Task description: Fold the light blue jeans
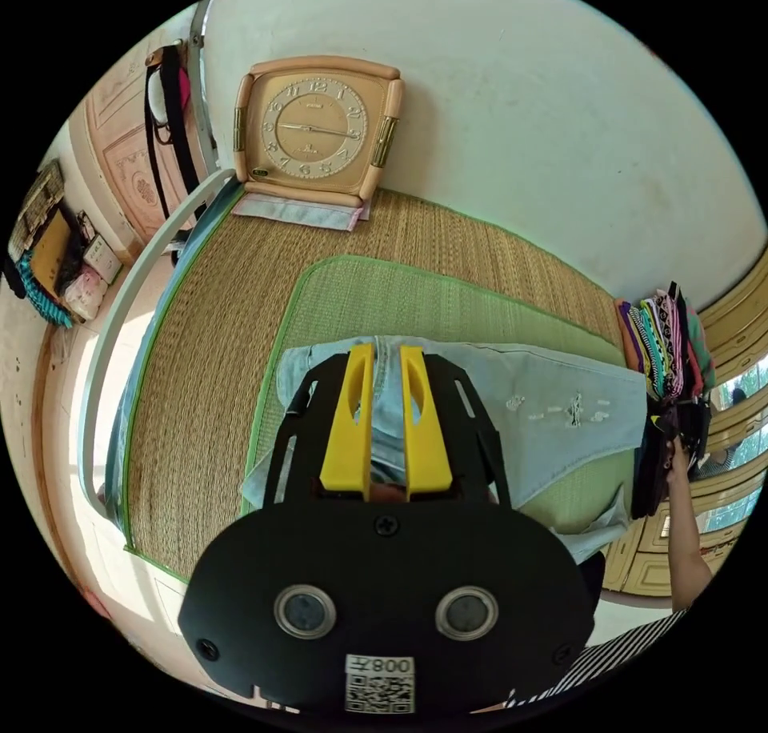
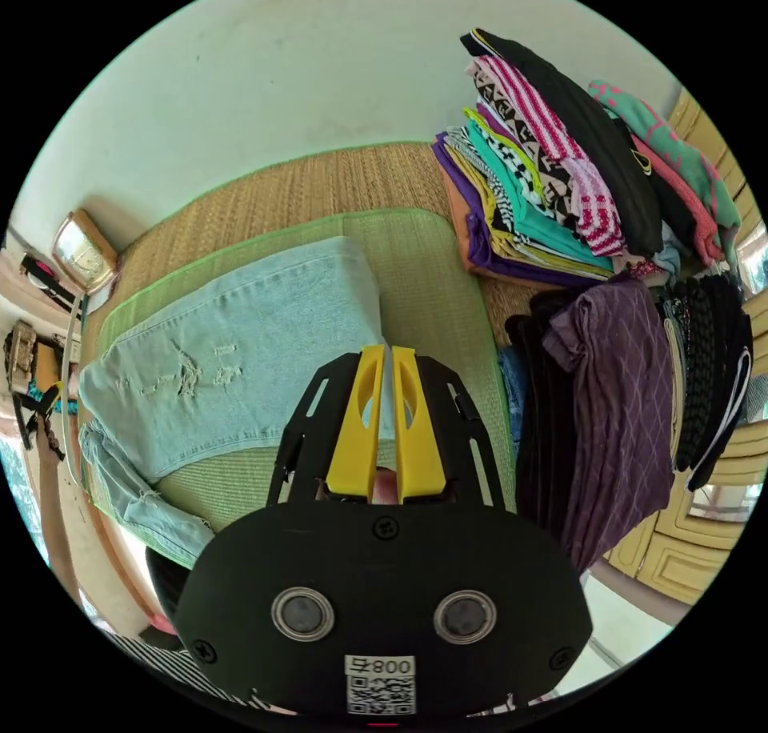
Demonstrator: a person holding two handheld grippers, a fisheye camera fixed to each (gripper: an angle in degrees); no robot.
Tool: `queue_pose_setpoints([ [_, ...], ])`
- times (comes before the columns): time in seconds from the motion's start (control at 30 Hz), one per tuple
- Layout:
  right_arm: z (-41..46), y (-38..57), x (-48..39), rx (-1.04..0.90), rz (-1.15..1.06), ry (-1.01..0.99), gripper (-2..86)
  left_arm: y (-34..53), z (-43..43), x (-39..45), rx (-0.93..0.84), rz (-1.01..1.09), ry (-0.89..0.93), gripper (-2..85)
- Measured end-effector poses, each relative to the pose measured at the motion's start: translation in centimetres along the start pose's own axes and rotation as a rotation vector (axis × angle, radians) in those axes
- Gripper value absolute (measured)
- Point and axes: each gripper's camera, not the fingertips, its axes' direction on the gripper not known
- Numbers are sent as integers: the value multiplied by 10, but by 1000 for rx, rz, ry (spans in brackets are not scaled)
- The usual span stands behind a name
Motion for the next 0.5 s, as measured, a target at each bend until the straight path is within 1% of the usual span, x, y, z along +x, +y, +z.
queue_pose_setpoints([
  [0.07,5,16,-5,-22,-58,-70,62,29,-22,-22,-5,-13,45,80],
  [0.13,7,38,-19,-31,-144,-73,67,58,-39,-46,-15,-58,63,92],
  [0.2,8,65,-35,-44,-230,-101,72,90,-55,-76,-33,-139,98,107],
  [0.27,6,100,-52,-59,-304,-164,77,133,-73,-116,-45,-268,190,126],
  [0.33,4,120,-58,-79,-323,-213,81,158,-84,-140,-42,-361,230,136],
  [0.43,5,141,-57,-114,-300,-320,80,178,-94,-171,-42,-474,371,144],
  [0.5,9,150,-58,-148,-303,-304,78,178,-100,-183,-31,-514,437,137],
])
